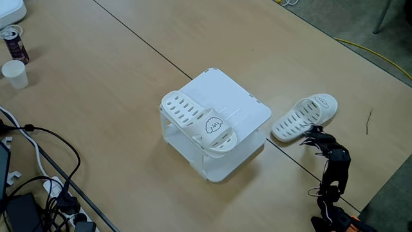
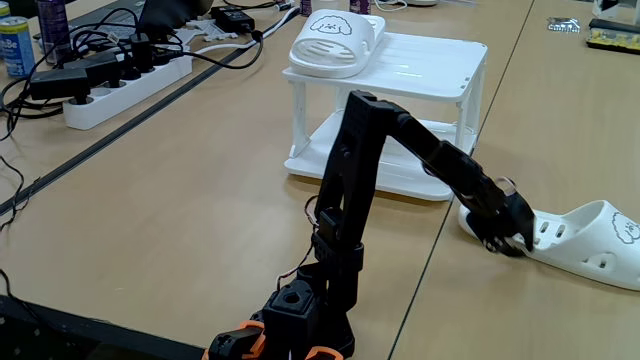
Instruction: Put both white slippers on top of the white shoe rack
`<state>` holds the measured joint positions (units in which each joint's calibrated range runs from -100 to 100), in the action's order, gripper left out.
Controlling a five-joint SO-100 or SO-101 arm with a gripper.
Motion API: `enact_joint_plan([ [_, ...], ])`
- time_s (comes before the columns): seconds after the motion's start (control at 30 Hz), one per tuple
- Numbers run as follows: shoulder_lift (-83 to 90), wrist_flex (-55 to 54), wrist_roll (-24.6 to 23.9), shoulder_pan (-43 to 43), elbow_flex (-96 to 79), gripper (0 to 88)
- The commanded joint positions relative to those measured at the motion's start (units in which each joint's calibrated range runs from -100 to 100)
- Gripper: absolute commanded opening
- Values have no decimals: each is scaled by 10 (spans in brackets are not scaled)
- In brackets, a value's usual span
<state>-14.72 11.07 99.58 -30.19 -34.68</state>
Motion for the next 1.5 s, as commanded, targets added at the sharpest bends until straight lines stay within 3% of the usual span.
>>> enact_joint_plan([
  [0.0, 55, 1, 4, 49, 6, 7],
  [0.3, 58, -5, 4, 96, 92, 7],
  [0.63, 40, -2, 4, 6, 346, 7],
  [0.87, -90, 1, 4, -71, 489, 7],
  [1.23, -350, 6, 4, -97, 723, 7],
  [1.47, -404, 214, 4, -110, 810, 7],
])
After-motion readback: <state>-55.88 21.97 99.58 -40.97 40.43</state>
